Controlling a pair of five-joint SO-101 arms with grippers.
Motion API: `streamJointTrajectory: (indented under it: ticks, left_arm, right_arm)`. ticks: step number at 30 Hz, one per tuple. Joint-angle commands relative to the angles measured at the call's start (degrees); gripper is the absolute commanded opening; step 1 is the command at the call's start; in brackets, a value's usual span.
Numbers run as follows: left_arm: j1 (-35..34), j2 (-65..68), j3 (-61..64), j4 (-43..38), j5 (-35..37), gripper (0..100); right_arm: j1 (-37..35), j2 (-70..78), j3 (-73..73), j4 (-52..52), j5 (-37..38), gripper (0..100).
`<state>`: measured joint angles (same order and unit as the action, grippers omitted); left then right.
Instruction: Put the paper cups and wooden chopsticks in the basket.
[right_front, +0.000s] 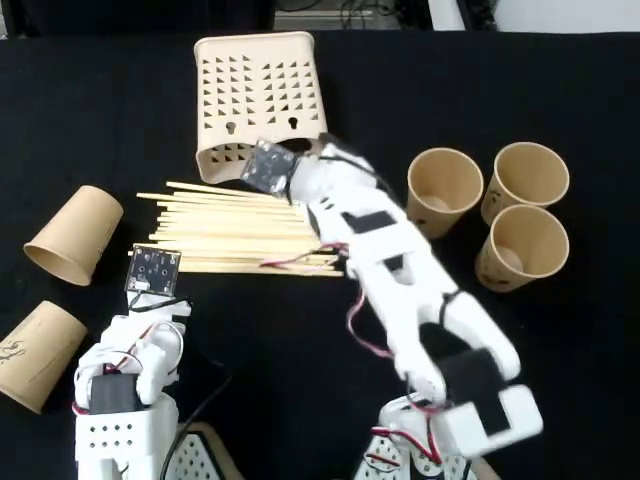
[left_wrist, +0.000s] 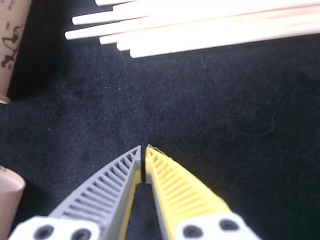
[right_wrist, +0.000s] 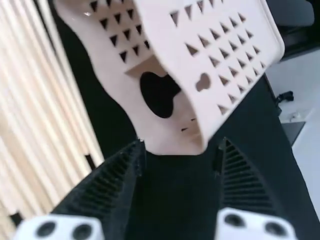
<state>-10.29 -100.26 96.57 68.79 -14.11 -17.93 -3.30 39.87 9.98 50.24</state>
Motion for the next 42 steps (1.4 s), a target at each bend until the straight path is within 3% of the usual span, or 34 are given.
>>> streamJointTrajectory:
  ticks: [1, 7, 15, 20, 27, 31, 42]
  left_arm:
    - [-0.04, 0.0, 1.01, 0.26, -0.09, 3]
    - [-0.04, 0.0, 1.01, 0.26, -0.09, 3]
    - [-0.04, 0.0, 1.01, 0.26, -0.09, 3]
    - [-0.04, 0.0, 1.01, 0.26, -0.09, 3]
    - [-0.04, 0.0, 1.01, 0.26, -0.09, 3]
    - [-0.04, 0.0, 1.01, 0.26, -0.09, 3]
    - [-0.04, 0.0, 1.01, 0.26, -0.09, 3]
  right_arm:
    - [1.49, 0.75, -5.14, -1.23, 0.53, 23.3]
    - [0.88, 3.3, -5.76, -6.95, 0.44, 23.3]
    - [0.97, 14.73, -0.57, -32.0, 0.26, 21.4]
    - [1.49, 19.47, -0.31, -38.95, 0.53, 19.5]
    - [2.37, 19.91, -0.22, -41.14, 0.35, 17.5]
    - [2.11, 19.91, -0.31, -41.14, 0.62, 0.5]
    - [2.02, 13.93, 2.95, -40.7, 0.26, 1.1]
